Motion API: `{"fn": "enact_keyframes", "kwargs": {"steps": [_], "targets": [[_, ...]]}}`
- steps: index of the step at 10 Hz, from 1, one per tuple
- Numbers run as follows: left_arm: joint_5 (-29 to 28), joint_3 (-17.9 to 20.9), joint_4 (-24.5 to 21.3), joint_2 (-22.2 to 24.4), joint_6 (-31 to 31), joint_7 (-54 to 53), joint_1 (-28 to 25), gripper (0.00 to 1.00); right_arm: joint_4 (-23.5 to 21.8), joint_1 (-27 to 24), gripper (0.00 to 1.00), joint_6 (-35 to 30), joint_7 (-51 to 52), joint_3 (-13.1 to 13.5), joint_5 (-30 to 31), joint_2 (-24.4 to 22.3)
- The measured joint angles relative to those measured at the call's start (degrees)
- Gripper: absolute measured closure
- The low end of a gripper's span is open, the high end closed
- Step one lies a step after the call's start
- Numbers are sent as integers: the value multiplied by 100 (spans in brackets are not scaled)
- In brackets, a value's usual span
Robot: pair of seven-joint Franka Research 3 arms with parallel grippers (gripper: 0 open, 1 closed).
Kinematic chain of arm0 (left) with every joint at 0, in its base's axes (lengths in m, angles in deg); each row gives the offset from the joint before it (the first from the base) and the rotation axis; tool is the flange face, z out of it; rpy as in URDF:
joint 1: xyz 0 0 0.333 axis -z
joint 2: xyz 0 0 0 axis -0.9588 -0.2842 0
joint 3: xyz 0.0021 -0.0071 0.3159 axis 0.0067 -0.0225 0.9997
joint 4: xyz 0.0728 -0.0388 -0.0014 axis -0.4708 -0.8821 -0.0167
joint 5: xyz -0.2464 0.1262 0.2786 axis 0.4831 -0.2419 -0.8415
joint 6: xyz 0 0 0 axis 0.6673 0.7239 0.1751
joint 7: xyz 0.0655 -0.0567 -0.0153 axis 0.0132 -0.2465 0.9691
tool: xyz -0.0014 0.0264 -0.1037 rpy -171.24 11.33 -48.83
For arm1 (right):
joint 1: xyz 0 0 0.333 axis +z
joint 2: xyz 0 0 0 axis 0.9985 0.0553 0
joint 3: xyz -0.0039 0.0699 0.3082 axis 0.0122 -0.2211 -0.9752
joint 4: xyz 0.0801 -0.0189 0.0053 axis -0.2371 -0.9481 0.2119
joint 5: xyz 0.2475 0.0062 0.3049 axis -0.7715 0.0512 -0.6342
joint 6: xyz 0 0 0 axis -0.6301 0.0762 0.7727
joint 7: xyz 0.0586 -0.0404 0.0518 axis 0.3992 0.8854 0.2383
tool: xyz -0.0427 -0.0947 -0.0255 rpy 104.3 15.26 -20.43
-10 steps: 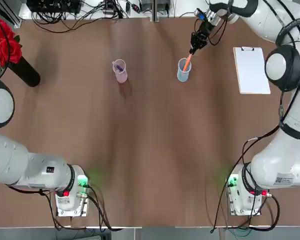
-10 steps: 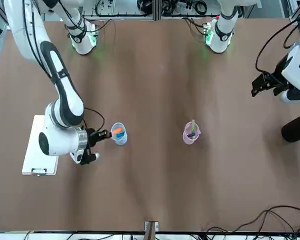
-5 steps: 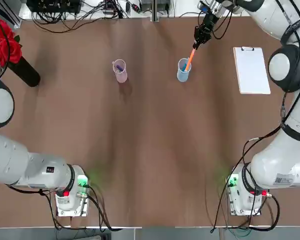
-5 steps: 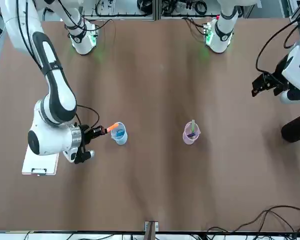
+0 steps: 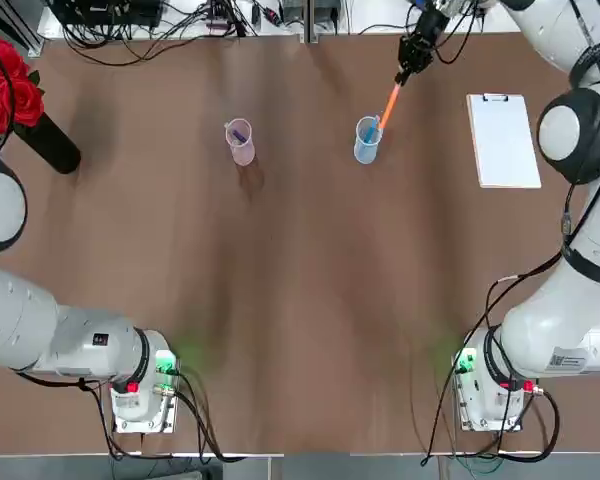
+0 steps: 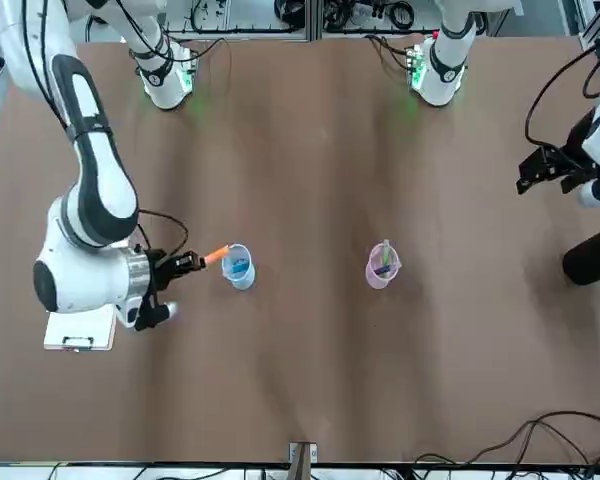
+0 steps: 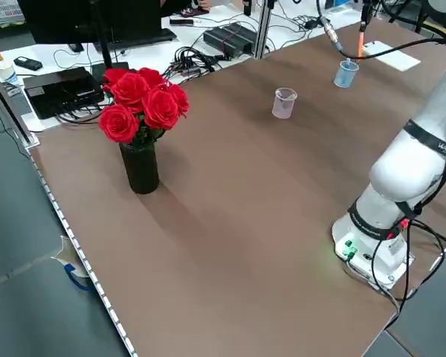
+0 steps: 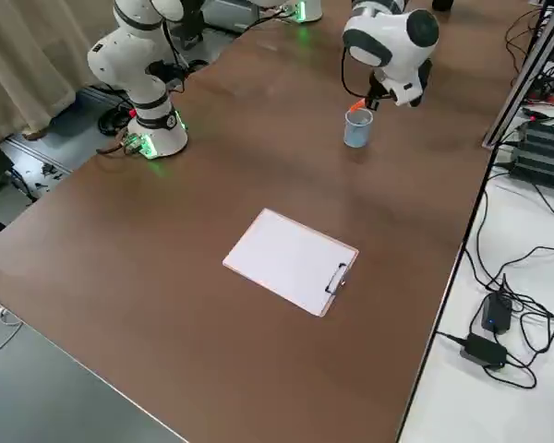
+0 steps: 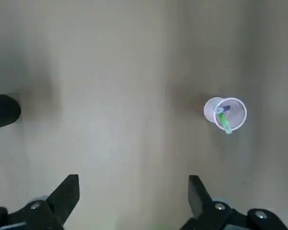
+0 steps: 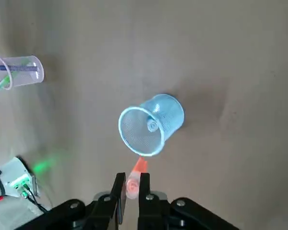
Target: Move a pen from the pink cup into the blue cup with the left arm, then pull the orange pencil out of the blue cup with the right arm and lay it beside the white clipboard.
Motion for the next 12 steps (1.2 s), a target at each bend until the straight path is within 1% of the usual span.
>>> {"fn": "enact_keyframes", "kwargs": {"steps": [2, 3, 4, 6, 7, 9, 10, 12], "targets": [[0, -2, 0, 8, 0, 0, 1, 0, 293, -17, 85, -633, -7, 319, 20, -6], [0, -2, 0, 11, 0, 0, 1, 0, 324, -23, 85, -888, -6, 492, 181, -5], [0, -1, 0, 11, 0, 0, 1, 0, 325, -32, 85, -1011, -3, 599, 581, -2], [0, 1, 0, 13, 0, 0, 0, 0, 314, -34, 85, -1039, -2, 643, 1572, 47], [0, 1, 0, 13, 0, 0, 0, 0, 306, -37, 85, -1035, 7, 678, 1917, 122], [0, 1, 0, 15, 0, 0, 0, 0, 271, -48, 85, -886, 264, 946, 2194, 439], [0, 1, 0, 15, 0, 0, -1, 0, 266, -63, 85, -742, 518, 1151, 2223, 629], [0, 0, -1, 15, 0, 0, 0, 0, 265, -111, 85, -452, 814, 1393, 2225, 919]]}}
